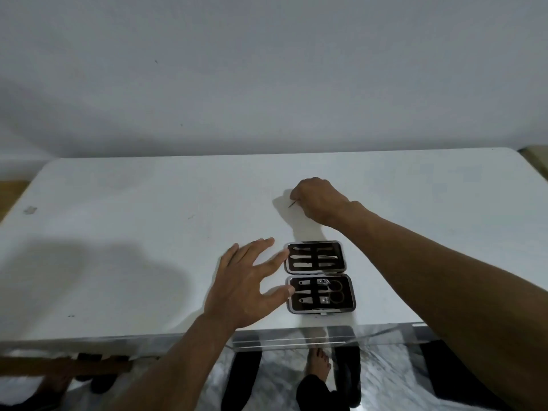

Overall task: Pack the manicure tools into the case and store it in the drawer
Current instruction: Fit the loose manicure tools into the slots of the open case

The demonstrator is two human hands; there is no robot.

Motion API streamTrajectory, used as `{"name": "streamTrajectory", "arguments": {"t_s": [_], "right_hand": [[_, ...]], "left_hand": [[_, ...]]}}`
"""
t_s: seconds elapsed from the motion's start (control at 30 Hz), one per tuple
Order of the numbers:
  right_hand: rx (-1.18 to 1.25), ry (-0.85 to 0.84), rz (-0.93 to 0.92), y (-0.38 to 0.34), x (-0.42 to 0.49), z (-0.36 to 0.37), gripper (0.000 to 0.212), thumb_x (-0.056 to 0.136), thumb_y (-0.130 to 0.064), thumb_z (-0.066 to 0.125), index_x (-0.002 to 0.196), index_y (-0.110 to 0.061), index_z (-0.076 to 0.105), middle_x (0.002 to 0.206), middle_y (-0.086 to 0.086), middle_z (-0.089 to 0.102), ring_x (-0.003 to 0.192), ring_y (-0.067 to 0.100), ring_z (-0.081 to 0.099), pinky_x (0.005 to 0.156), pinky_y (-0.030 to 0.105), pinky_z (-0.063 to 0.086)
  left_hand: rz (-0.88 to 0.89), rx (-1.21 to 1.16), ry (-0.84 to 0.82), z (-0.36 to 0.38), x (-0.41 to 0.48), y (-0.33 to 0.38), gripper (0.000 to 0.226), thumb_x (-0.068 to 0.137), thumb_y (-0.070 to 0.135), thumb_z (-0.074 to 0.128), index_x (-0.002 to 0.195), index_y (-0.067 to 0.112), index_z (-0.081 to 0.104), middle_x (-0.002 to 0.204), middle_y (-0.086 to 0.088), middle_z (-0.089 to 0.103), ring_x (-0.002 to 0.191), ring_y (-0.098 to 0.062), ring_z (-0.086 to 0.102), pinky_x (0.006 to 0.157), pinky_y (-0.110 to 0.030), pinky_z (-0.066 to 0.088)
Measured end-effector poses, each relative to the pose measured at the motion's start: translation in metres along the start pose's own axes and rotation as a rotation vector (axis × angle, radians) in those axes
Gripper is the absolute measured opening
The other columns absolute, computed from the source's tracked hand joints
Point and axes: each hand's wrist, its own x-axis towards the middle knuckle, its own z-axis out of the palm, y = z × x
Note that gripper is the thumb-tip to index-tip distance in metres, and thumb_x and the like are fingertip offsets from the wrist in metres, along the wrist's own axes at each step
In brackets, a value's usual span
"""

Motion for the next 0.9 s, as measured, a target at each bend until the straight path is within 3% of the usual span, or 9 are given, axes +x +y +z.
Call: {"name": "streamTrajectory", "arguments": {"t_s": [0.1,0.23,0.33,0.4,0.5,0.67,0.77,0.9], "right_hand": [[-0.029,-0.017,0.021,0.000,0.009,0.002,0.025,0.086,0.002,0.053,0.104,-0.006,0.068,0.110,0.014,0.068,0.103,0.032,0.061,0.085,0.035,0.046],[-0.004,-0.049,0.069,0.000,0.021,-0.004,0.020,0.085,0.000,0.054,0.098,-0.005,0.068,0.102,0.017,0.068,0.094,0.035,0.063,0.082,0.036,0.053],[0.001,-0.075,0.094,-0.002,0.024,-0.008,0.016,0.085,-0.003,0.051,0.095,-0.001,0.064,0.094,0.018,0.065,0.084,0.037,0.062,0.079,0.042,0.056],[-0.002,-0.110,0.117,-0.003,0.024,-0.011,0.006,0.084,-0.004,0.052,0.084,-0.001,0.057,0.082,0.014,0.057,0.076,0.035,0.056,0.072,0.038,0.054],[0.009,-0.181,0.146,-0.007,0.024,-0.015,0.025,0.081,-0.009,0.058,0.067,-0.010,0.037,0.068,0.004,0.040,0.075,0.031,0.049,0.067,0.034,0.044],[0.040,-0.193,0.207,-0.011,0.025,-0.011,0.026,0.083,-0.017,0.058,0.070,-0.009,0.037,0.071,0.004,0.037,0.078,0.030,0.046,0.068,0.033,0.040],[0.100,-0.171,0.229,-0.010,0.022,-0.008,0.036,0.085,-0.022,0.057,0.061,-0.012,0.032,0.065,0.003,0.038,0.076,0.030,0.048,0.066,0.031,0.037],[0.365,-0.103,0.303,0.001,0.010,-0.012,0.018,0.082,-0.020,0.059,0.076,-0.003,0.056,0.077,0.012,0.063,0.077,0.030,0.059,0.067,0.035,0.048]], "left_hand": [[-0.009,-0.012,0.005,-0.001,0.001,0.001,0.063,0.080,0.071,0.047,0.137,0.043,0.046,0.148,0.010,0.041,0.138,-0.008,0.031,0.115,-0.044,0.019],[-0.015,-0.008,-0.012,-0.001,0.001,0.000,0.064,0.081,0.072,0.044,0.139,0.045,0.043,0.150,0.012,0.038,0.139,-0.006,0.028,0.116,-0.043,0.017],[-0.017,-0.016,-0.010,-0.002,0.002,0.000,0.064,0.081,0.072,0.044,0.138,0.045,0.043,0.150,0.012,0.038,0.139,-0.007,0.028,0.116,-0.045,0.018],[-0.020,-0.020,-0.013,-0.002,0.001,0.000,0.064,0.080,0.072,0.045,0.138,0.046,0.042,0.150,0.013,0.038,0.139,-0.006,0.027,0.116,-0.045,0.018],[-0.022,-0.022,-0.013,-0.002,0.001,0.001,0.064,0.080,0.071,0.046,0.138,0.046,0.042,0.150,0.013,0.038,0.139,-0.006,0.027,0.116,-0.044,0.017],[-0.023,-0.020,-0.007,-0.002,0.001,0.001,0.063,0.080,0.071,0.047,0.138,0.046,0.043,0.149,0.013,0.039,0.139,-0.005,0.027,0.116,-0.043,0.016],[-0.023,-0.017,0.001,-0.002,0.002,0.001,0.062,0.080,0.071,0.047,0.137,0.046,0.044,0.148,0.013,0.040,0.138,-0.005,0.029,0.116,-0.043,0.017],[-0.019,-0.009,0.002,-0.001,0.002,0.001,0.062,0.081,0.072,0.045,0.137,0.046,0.045,0.148,0.014,0.039,0.138,-0.004,0.027,0.116,-0.040,0.014]]}}
